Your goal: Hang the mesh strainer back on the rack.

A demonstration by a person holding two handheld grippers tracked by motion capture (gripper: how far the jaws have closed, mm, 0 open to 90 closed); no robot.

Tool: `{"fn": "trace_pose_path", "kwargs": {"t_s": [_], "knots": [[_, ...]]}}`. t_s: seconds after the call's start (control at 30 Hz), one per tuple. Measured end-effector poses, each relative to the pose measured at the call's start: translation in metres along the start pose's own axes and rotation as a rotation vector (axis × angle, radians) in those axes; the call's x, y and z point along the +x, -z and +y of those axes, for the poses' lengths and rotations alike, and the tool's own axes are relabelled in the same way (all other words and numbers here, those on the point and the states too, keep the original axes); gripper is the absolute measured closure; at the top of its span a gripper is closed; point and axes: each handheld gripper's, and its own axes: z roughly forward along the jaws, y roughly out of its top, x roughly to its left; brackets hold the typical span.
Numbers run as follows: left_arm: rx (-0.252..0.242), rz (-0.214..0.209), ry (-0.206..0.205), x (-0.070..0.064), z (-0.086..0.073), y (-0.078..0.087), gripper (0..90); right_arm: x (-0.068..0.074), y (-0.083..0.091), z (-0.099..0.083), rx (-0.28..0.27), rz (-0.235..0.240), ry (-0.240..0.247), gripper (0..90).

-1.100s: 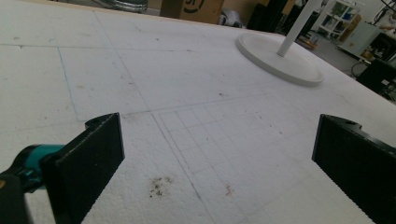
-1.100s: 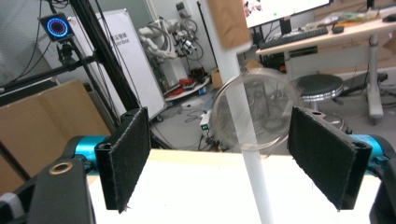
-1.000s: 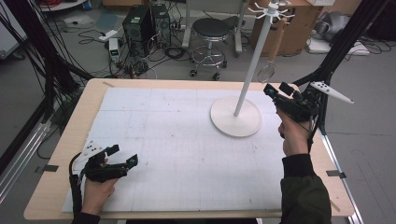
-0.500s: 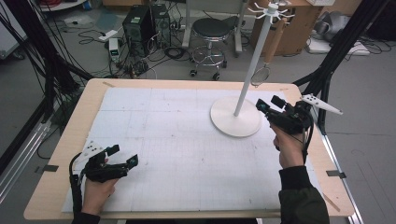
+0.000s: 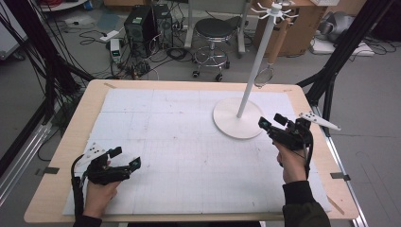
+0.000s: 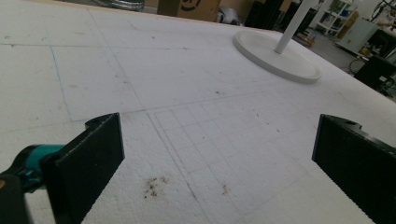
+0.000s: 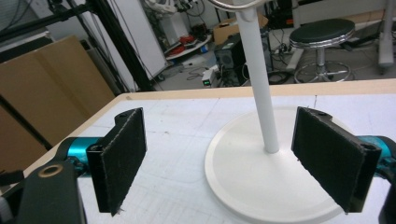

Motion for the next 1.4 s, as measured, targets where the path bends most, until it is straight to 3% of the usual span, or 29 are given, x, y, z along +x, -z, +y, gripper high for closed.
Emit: {"fn": "trace_pose_path", "kwargs": {"t_s": [0.43,0.67,0.87,1.4], "knots": [[0.005,-0.003,-0.008,-0.002,0.000,-0.001,2.9,-0.002,0.003,-0.027,0.056,0.016,-0.016,16.1],[0.010,-0.005,-0.011,-0.003,-0.001,-0.003,2.9,-0.001,0.001,-0.041,0.090,0.010,0.034,16.1],[0.020,-0.002,-0.015,-0.003,-0.002,-0.004,2.9,-0.001,-0.003,-0.046,0.119,0.021,0.035,15.8],[0.027,0.002,-0.030,-0.004,-0.003,-0.008,2.9,-0.001,0.008,-0.065,0.096,0.039,0.096,15.8]]}}
